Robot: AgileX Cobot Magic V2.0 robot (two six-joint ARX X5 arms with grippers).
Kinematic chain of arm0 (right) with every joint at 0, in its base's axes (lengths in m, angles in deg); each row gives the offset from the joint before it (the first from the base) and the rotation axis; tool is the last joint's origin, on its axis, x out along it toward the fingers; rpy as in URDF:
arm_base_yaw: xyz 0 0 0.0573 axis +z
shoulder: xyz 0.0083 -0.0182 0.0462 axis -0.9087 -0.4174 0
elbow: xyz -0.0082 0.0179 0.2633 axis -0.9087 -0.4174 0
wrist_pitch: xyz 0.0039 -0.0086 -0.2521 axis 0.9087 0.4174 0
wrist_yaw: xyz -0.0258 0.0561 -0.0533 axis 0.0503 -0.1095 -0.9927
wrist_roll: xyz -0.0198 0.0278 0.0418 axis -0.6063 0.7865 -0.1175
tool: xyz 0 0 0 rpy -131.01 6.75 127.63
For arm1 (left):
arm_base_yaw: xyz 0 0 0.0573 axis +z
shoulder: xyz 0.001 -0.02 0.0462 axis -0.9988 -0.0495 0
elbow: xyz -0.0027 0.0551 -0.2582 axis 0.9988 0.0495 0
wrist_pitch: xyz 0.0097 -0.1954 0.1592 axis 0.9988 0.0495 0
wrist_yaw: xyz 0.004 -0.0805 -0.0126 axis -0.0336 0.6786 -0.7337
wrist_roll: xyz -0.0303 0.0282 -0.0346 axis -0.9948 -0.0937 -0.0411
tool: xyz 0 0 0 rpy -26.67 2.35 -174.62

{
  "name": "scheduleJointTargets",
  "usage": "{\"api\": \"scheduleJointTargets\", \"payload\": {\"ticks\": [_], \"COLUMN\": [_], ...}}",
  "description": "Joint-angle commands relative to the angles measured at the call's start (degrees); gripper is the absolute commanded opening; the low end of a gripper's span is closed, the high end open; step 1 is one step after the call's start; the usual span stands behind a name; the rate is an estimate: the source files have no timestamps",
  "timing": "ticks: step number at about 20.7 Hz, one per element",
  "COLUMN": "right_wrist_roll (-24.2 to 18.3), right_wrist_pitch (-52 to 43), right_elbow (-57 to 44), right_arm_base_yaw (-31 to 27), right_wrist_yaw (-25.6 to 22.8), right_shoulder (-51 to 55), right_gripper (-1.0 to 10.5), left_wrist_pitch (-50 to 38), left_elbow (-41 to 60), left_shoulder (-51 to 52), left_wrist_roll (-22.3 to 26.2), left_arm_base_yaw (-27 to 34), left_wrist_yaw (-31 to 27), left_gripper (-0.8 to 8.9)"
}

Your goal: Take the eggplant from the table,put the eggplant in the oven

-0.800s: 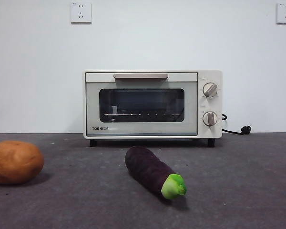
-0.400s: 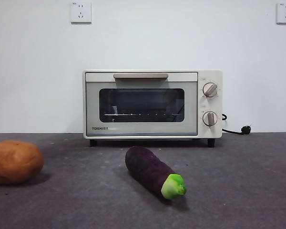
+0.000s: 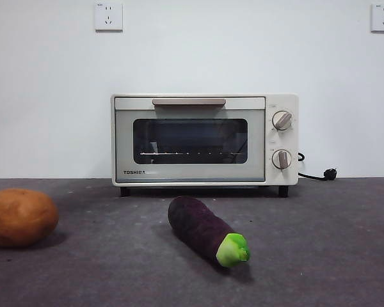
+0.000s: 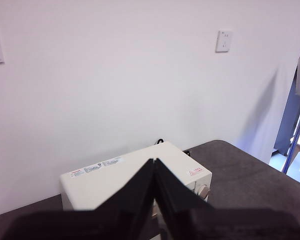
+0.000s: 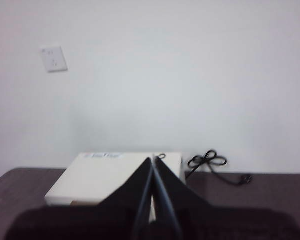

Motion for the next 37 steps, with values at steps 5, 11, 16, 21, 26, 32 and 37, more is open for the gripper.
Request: {"api": "scheduleJointTargets", "payload": {"ticks": [5, 11, 16, 21, 26, 32, 37], "right_wrist_roll": [0.39, 1.86, 2.38, 2.43, 3.50, 3.58, 5.66], "right_wrist_pitch": [0.07, -0.04, 0.46, 0.94, 1.25, 2.89, 3.06], "right_elbow": [0.11, 0.15, 0.15, 0.15, 0.15, 0.15, 0.15], "right_arm_base_yaw": [0.07, 0.07, 0.07, 0.07, 0.07, 0.07, 0.07], "right_wrist_yaw": [5.64, 7.48, 8.41, 9.44, 10.38, 12.59, 16.96], "right_shoulder": [-0.42, -0.44, -0.44, -0.44, -0.44, -0.44, -0.42], "right_gripper": [1.7, 4.7, 6.1, 6.1, 6.1, 6.0, 6.0], "left_wrist_pitch": [-0.11, 0.13, 0.17, 0.17, 0.04, -1.92, -4.15], "left_elbow": [-0.15, -0.15, -0.15, -0.15, -0.15, -0.15, -0.15], "left_shoulder": [-0.59, -1.55, -2.60, -3.61, -4.94, -8.79, -15.30], "left_wrist_roll": [1.16, 1.79, 2.43, 2.78, 2.89, 3.21, 3.87], "left_arm_base_yaw": [-0.66, -1.81, -2.45, -3.04, -3.48, -3.67, -3.67], "left_wrist_yaw": [0.20, 0.17, 0.20, 0.17, 0.17, 0.52, 5.95], "left_gripper": [-0.05, -0.05, -0.05, -0.05, -0.05, -0.05, -0.05]}}
